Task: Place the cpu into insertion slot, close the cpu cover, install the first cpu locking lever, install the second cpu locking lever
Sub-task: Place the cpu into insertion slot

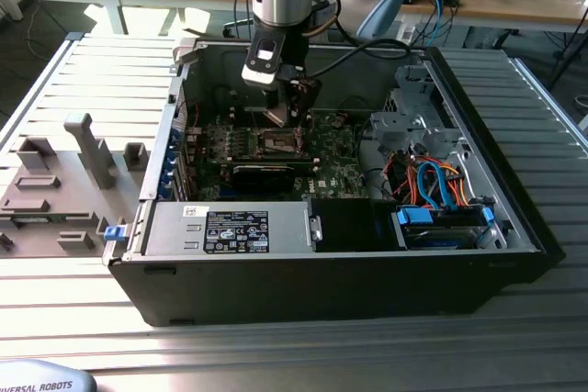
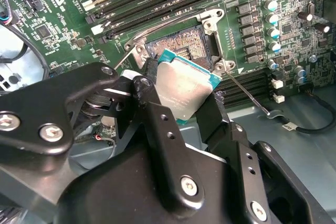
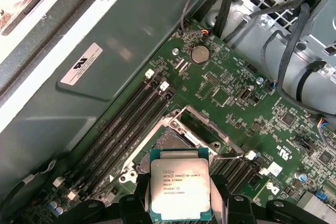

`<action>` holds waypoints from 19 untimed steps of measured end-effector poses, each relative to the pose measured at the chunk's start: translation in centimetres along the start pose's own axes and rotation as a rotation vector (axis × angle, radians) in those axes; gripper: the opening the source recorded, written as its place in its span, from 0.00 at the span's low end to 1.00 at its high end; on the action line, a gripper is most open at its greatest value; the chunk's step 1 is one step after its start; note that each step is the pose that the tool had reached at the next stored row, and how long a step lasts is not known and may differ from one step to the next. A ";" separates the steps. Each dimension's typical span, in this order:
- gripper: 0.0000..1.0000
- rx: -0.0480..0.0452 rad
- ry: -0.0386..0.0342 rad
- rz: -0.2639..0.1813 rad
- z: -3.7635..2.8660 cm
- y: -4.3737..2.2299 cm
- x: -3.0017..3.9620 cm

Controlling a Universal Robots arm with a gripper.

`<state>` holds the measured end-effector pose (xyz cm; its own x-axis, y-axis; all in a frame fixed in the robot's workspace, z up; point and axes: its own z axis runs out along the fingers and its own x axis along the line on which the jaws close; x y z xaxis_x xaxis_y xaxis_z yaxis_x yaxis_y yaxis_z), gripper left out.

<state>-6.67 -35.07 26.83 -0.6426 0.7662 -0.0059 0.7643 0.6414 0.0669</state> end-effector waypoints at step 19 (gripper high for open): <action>0.54 0.0001 -0.0014 0.021 0.12 -0.01 0.00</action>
<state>-6.67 -35.07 26.71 -0.6261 0.7797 -0.0059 0.7777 0.6250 0.0669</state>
